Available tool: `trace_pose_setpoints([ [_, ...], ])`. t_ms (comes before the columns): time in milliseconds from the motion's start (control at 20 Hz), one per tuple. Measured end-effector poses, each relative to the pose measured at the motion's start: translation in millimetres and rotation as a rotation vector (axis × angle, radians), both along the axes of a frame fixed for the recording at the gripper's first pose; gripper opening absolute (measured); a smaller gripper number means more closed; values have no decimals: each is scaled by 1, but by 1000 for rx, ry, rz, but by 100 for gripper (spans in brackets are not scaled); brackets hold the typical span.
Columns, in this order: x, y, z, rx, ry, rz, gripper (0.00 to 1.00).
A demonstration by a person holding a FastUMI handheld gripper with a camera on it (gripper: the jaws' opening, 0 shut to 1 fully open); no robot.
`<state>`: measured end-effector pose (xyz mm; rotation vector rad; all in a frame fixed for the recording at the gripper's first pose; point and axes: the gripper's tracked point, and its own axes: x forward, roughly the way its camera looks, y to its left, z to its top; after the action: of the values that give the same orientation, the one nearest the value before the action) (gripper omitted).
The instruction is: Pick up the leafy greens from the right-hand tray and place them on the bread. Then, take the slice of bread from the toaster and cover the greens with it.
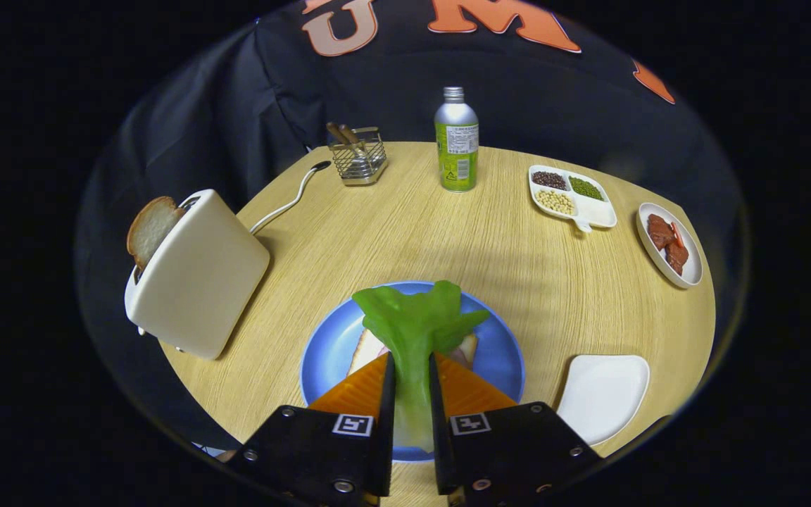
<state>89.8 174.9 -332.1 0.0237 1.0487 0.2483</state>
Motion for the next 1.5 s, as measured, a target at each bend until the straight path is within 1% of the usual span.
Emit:
trace_pose_setpoints([
  [150,-2,5,1,18,9,4,30],
  [350,0,4,7,4,-3,-8,37],
  [550,7,16,35,14,-51,-2,41],
  [650,9,29,55,21,-82,16,45],
  [900,10,75,98,46,-118,80,65],
  [950,8,85,104,55,-119,86,69],
  [1000,8,94,111,62,-116,85,75],
  [1100,8,111,122,66,-120,82,83],
  [1300,6,152,136,89,-96,106,89],
  [1500,7,189,154,146,-79,100,89],
])
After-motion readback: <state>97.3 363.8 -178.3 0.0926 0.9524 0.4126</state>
